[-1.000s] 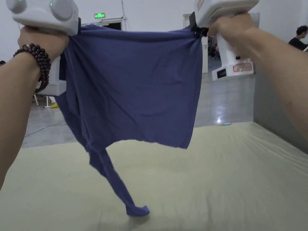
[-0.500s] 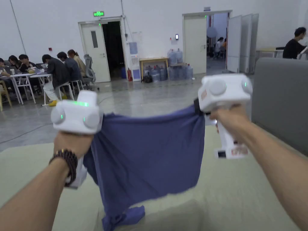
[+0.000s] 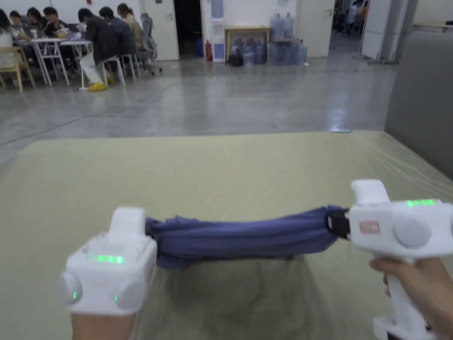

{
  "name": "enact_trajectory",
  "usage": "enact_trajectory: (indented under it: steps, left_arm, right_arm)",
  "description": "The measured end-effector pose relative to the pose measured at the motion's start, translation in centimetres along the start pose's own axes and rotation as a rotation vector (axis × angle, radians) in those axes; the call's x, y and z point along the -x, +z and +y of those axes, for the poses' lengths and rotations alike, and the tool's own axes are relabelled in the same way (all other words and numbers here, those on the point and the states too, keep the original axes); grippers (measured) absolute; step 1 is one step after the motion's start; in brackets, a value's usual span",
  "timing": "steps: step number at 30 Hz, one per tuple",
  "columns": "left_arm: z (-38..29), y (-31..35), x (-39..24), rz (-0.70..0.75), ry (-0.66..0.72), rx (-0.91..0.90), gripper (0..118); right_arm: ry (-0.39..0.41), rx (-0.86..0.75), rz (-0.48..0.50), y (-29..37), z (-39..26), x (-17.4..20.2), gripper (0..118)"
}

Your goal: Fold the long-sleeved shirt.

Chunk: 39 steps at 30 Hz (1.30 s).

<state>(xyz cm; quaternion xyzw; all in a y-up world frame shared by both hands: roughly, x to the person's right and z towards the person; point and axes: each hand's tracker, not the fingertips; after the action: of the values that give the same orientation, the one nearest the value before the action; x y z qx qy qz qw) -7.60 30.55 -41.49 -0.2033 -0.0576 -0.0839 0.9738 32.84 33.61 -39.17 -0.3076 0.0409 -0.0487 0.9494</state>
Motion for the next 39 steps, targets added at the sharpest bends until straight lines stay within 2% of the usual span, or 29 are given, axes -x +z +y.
enact_trajectory:
  steps: [4, 8, 9, 14, 15, 16, 17, 18, 19, 20, 21, 22, 25, 26, 27, 28, 29, 30, 31, 39]
  left_arm:
    - [-11.1, 5.4, -0.5, -0.039, 0.038, 0.15, 5]
    - [-17.8, 10.0, -1.1, -0.076, 0.042, 0.269, 5]
    - [-18.7, 10.8, -1.1, -0.087, 0.042, 0.273, 5]
    - [-21.3, 13.6, -2.7, -0.089, 0.001, 0.293, 5]
    - [-21.3, 13.4, -2.6, -0.093, 0.006, 0.3, 9]
    - [-21.3, 13.3, -2.4, -0.1, 0.024, 0.305, 27]
    - [-21.2, 13.4, -2.1, -0.108, 0.047, 0.31, 27]
    - [-21.0, 13.7, -2.2, -0.11, 0.066, 0.311, 38]
    - [-20.9, 13.8, -1.8, -0.118, 0.081, 0.325, 69]
    - [-20.7, 13.9, -1.3, -0.141, 0.105, 0.353, 115]
    - [-20.2, 14.7, -0.6, -0.103, 0.135, 0.244, 118]
    - [-20.4, 16.9, -1.2, -0.141, 0.136, 0.279, 118]
    - [-19.4, 19.3, 0.1, -0.112, 0.151, 0.259, 118]
    - [-17.5, 16.5, 1.3, -0.106, 0.159, 0.254, 118]
    - [-16.9, 16.6, 1.8, -0.107, 0.173, 0.242, 112]
    - [-16.4, 16.7, 2.3, -0.103, 0.19, 0.224, 96]
    - [-16.0, 16.8, 2.7, -0.102, 0.203, 0.205, 66]
    - [-15.7, 15.5, 3.2, -0.103, 0.209, 0.205, 7]
    - [-15.4, 15.1, 3.5, -0.1, 0.212, 0.205, 0]
    - [-12.9, 13.0, 2.7, -0.116, 0.191, 0.219, 0]
  right_arm:
    - [0.012, 0.138, -0.015, 3.9, -11.9, 1.2, 4]
    - [-0.046, 0.298, -0.012, 6.4, -20.4, 1.0, 4]
    - [-0.067, 0.323, -0.024, 6.7, -21.8, 1.0, 4]
    - [-0.059, 0.394, -0.051, 6.8, -25.2, 1.0, 4]
    - [-0.059, 0.395, -0.051, 6.7, -25.2, 1.1, 9]
    - [-0.055, 0.392, -0.052, 6.9, -25.1, 1.3, 33]
    - [-0.051, 0.391, -0.059, 7.0, -24.9, 1.5, 33]
    - [-0.038, 0.401, -0.067, 7.0, -24.6, 1.6, 43]
    - [-0.024, 0.415, -0.08, 7.0, -24.3, 1.6, 75]
    - [-0.01, 0.426, -0.096, 7.3, -24.2, 1.6, 115]
    - [-0.002, 0.331, -0.104, 8.4, -23.3, 2.0, 118]
    - [-0.006, 0.342, -0.091, 8.8, -22.4, 2.1, 115]
    - [-0.034, 0.299, -0.107, 10.6, -20.4, 1.5, 115]
    - [-0.046, 0.265, -0.103, 11.0, -19.6, 1.6, 114]
    - [-0.055, 0.238, -0.098, 11.4, -18.9, 1.7, 106]
    - [-0.058, 0.219, -0.091, 11.1, -18.5, 1.7, 92]
    - [-0.055, 0.204, -0.096, 11.0, -18.2, 2.0, 61]
    - [-0.054, 0.207, -0.099, 10.8, -18.0, 2.1, 4]
    - [-0.057, 0.209, -0.109, 10.1, -17.9, 2.3, 3]
    - [-0.067, 0.242, -0.076, 7.9, -17.8, 3.1, 3]
